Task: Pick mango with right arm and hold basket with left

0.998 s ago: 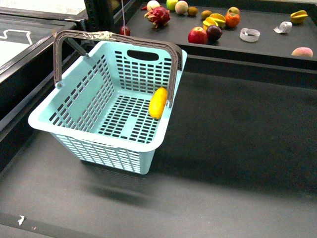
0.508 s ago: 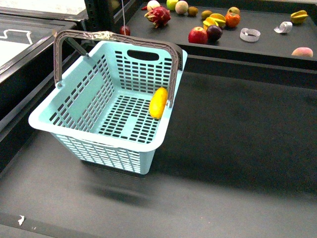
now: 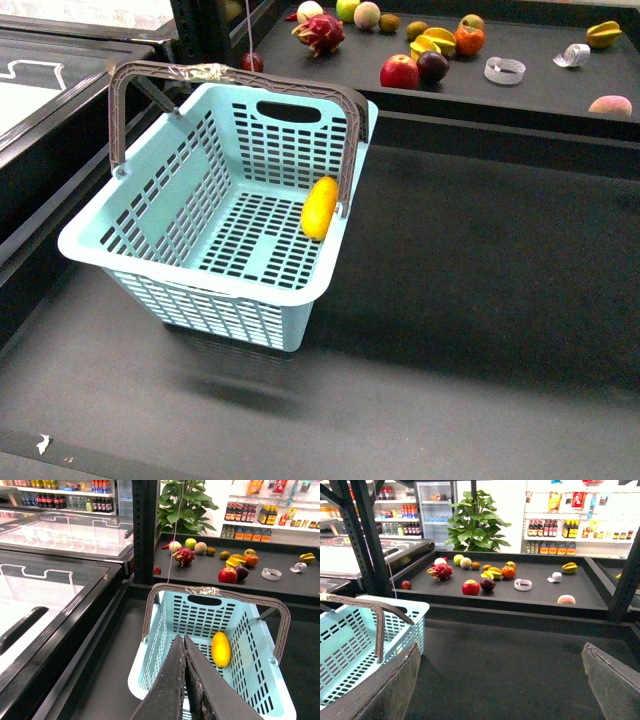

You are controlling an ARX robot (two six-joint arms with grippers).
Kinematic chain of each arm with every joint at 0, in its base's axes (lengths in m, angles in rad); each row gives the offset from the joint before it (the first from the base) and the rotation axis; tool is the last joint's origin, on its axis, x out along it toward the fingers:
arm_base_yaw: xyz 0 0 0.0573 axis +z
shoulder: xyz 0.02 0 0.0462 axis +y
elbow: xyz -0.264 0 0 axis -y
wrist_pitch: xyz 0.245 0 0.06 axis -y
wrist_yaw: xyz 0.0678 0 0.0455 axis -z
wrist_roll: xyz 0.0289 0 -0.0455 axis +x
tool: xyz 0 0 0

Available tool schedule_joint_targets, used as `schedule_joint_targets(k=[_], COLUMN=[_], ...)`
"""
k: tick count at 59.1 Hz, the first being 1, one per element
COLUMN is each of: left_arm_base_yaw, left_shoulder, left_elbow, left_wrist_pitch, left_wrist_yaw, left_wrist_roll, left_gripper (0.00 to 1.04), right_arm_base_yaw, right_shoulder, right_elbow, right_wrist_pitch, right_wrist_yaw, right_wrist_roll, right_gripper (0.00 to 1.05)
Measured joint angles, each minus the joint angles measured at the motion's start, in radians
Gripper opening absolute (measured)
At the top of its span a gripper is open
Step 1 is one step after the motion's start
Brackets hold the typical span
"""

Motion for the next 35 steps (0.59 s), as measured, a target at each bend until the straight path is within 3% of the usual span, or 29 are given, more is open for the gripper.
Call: schedule_joint_targets(k=[35], left_arm_base_yaw=[0.000], left_shoulder=[-0.452], left_elbow=[-0.020], left_wrist_pitch=[-0.412], left_wrist_yaw=[0.000], left_wrist_roll=[0.002], left_gripper=[0.02], right_arm_base_yaw=[0.000], right_shoulder=[0.000], right_elbow=[0.000], right_wrist_pitch=[0.000], right_wrist_yaw=[0.000], right_wrist_roll=[0.000], right_gripper=[0.96])
